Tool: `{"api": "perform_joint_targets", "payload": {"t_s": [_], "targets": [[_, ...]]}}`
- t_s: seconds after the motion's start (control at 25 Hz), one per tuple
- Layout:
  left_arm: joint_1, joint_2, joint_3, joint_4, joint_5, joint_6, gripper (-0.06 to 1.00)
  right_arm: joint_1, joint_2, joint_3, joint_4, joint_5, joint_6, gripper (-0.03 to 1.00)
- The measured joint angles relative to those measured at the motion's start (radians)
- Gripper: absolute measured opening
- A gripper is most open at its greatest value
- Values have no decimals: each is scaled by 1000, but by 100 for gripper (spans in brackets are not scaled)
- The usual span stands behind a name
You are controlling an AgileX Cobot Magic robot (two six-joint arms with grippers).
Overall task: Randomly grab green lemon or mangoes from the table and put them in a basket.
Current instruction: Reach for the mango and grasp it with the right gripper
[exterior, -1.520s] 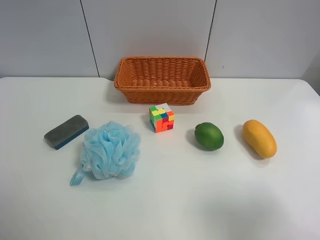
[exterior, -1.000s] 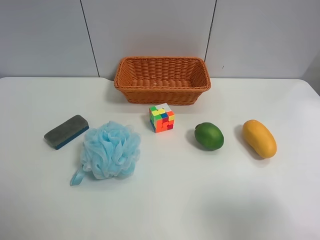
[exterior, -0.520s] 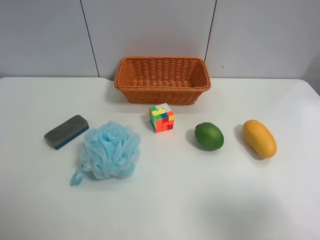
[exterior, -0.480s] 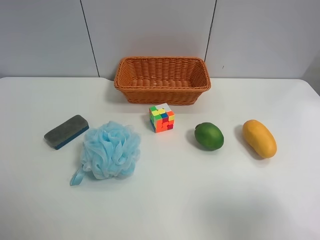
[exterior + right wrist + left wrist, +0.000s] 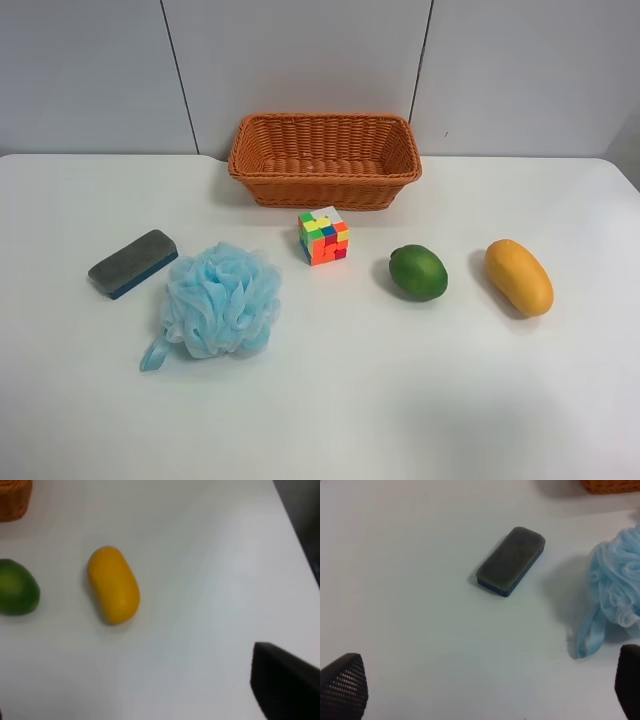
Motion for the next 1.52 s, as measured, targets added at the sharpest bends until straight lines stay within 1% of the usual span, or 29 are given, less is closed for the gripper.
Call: {"api": "perform_joint_targets", "payload": {"t_s": [0.24,0.4,0.64,0.8,1.08,1.24,1.52], "targets": [[0,0,0,0,0,0,99,0,364,-225,-30,25,7,99],[0,0,0,0,0,0,99,0,630,-360,-30,75,7,99],[0,0,0,0,0,0,99,-1,987,-481,-24,81,-3,99],[0,0,0,0,0,0,99,-1,1169,-499,-24,21,-58,99],[0,0,0,0,0,0,99,-1,1421,-499,-24,-71,-169,99],[0,0,0,0,0,0,99,-1,1532,-499,-25,-147,-186,99],[0,0,0,0,0,0,99,-1,1719,-500,-25,-241,-226,99]]}}
